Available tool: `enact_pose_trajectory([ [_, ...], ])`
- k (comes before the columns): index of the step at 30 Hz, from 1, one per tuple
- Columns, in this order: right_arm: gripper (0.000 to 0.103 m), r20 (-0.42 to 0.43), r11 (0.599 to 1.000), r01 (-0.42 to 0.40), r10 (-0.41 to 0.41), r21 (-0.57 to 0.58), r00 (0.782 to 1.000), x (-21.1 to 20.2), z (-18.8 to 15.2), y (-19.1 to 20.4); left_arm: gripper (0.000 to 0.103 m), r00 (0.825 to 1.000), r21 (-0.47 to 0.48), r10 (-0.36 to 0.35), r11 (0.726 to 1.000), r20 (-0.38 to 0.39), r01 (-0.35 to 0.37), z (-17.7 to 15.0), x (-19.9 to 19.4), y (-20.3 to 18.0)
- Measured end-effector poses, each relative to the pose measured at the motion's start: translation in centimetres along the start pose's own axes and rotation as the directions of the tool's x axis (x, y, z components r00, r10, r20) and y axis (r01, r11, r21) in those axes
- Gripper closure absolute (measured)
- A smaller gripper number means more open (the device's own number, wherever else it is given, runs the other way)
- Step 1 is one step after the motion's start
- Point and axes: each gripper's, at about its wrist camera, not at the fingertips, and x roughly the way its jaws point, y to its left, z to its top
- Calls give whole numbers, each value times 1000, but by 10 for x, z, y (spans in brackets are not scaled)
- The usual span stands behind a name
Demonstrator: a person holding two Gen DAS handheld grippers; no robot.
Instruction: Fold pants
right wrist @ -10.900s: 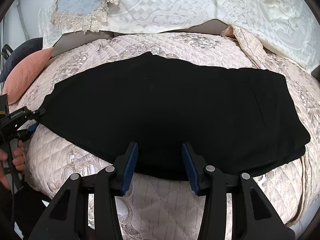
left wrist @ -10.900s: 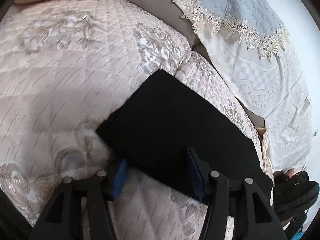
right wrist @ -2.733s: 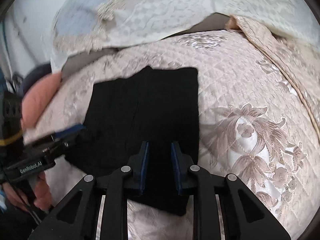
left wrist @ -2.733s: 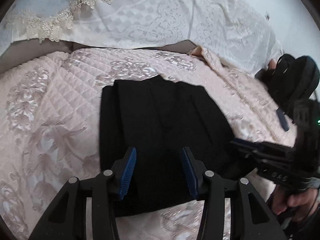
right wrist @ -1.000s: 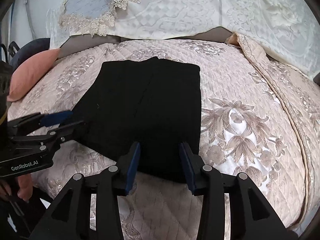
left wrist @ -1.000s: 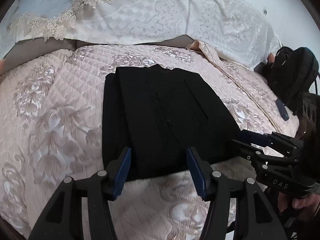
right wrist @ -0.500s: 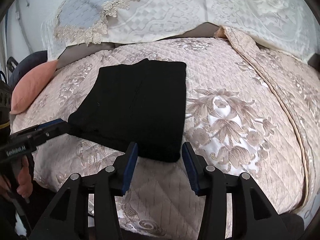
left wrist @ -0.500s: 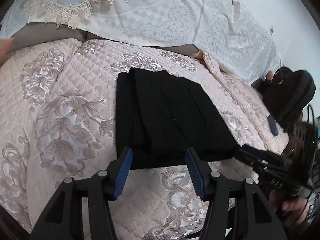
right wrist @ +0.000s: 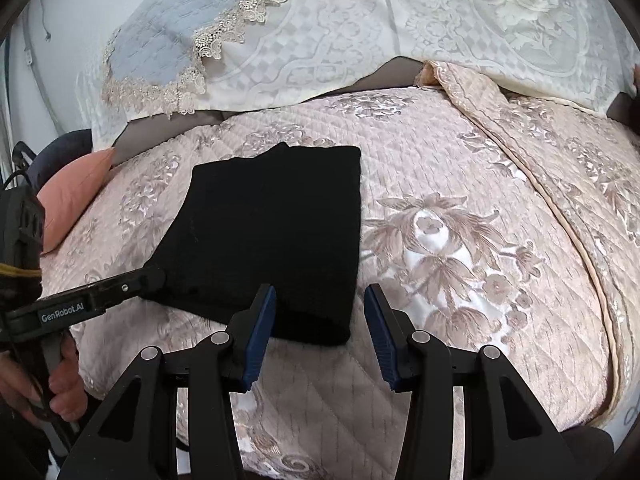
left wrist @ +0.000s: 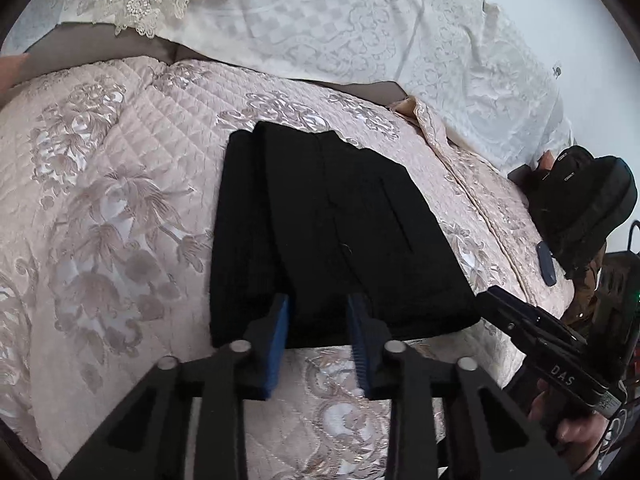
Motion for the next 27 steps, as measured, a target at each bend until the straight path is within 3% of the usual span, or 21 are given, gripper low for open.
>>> enact_pose_trajectory([
  [3,56,-73,999,11,-14,-44,997,22,-4,9,80,1000,-3,4,1000,-8,-4,0,1,4],
  [6,51,-70,990,73,-82,-120,994,27,-7,21,83,1000,18,19,1000,1,-19,-1,-3,4],
  [21,51,-67,995,52,-57,-80,996,15,-3,15,84,999,53,37,998,30,-39,10,-14,-3],
  [24,51,-108,992,55,-67,-116,992,21,-9,17,82,999,53,46,998,17,-47,15,-9,-2],
  [27,55,-77,995,42,-49,-90,996,11,-8,14,76,998,45,49,998,42,-51,22,-13,-1],
])
